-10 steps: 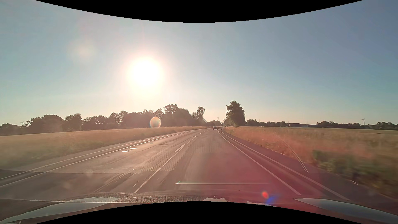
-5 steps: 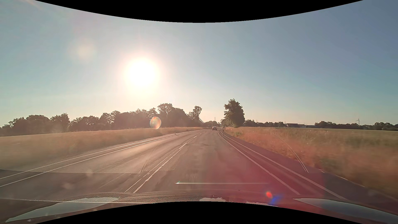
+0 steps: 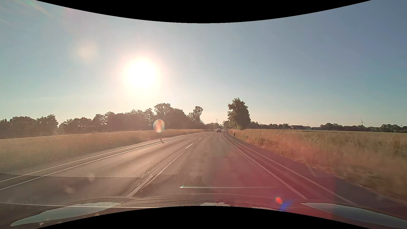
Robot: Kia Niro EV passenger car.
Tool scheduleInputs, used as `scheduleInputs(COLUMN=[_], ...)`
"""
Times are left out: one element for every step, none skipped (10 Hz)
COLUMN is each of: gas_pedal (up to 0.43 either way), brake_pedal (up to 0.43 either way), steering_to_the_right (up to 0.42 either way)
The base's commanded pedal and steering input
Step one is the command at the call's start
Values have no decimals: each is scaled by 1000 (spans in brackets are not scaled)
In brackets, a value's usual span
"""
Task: Follow the waypoints while adhering to traffic rules and regulations
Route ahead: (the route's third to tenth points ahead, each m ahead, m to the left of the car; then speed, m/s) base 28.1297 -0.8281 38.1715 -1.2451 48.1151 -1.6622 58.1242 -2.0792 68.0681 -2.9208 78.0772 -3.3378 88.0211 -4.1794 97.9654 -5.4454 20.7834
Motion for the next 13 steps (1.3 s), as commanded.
scheduleInputs(gas_pedal=[0, 0, 0, 0, 0, 0, 0, 0, 0, 0, 0, 0, 0], brake_pedal=[0, 0, 0, 0, 0, 0, 0, 0, 0, 0, 0, 0, 0], steering_to_the_right=[8, 8, 8, 8, 8, 8, 8, 8, 8, 8, 8, 8, 8])
